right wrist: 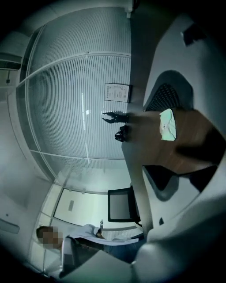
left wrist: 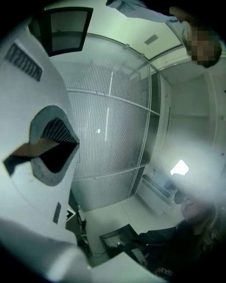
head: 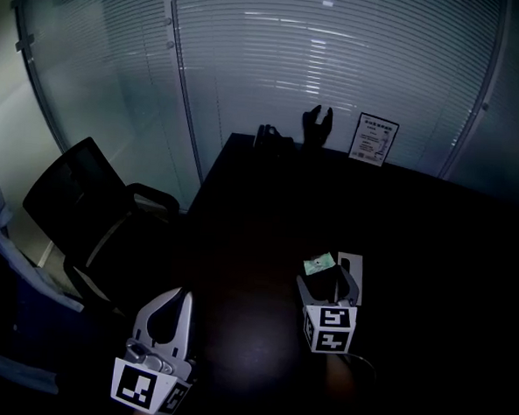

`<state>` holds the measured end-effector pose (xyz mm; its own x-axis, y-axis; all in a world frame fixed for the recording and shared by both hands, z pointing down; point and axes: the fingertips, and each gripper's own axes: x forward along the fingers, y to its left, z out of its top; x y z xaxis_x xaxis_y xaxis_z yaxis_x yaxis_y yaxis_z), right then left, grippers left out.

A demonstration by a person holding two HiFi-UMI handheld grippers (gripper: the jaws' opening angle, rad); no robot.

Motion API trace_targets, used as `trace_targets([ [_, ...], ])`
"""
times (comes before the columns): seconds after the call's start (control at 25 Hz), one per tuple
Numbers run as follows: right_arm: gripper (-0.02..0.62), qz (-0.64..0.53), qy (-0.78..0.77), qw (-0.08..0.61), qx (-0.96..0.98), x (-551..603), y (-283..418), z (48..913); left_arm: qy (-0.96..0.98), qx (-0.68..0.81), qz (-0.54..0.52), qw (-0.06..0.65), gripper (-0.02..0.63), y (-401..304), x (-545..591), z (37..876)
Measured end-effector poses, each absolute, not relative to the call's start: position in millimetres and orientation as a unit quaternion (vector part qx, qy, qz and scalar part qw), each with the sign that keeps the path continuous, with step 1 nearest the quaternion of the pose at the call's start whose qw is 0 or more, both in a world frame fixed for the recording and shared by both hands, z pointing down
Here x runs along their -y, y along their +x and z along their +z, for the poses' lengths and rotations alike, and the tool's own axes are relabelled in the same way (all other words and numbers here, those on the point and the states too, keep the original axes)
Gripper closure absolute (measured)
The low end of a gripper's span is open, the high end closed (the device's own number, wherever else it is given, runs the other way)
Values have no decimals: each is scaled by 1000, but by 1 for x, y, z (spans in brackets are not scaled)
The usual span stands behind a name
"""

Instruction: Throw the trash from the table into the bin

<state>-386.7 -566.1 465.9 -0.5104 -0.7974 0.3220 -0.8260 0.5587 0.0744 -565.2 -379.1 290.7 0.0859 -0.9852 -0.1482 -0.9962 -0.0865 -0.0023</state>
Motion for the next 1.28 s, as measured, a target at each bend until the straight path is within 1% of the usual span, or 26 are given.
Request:
trace_targets([
  [0.12,222,47,474,189,859,588,-393,490,-745,-664,49,35,606,-566,384,304],
  [0.44,222,65,481,258,835,631,-398,549,-741,-670,39,12,606,-584,395,326],
  [0.8,225,126,486,323,802,649,-395,575,-738,-674,34,2,606,-592,404,342],
  [1.04,283,124,480,330,804,645,-402,573,-737,-675,33,-5,606,-594,409,346],
  [1.2,308,127,484,329,800,643,-399,572,-736,-676,33,-6,606,-596,408,345],
  [1.24,321,129,487,330,799,642,-398,572,-736,-676,34,-5,606,-597,408,345],
  [1.28,356,129,489,331,796,642,-395,572,-736,-677,34,-5,606,-597,408,346],
])
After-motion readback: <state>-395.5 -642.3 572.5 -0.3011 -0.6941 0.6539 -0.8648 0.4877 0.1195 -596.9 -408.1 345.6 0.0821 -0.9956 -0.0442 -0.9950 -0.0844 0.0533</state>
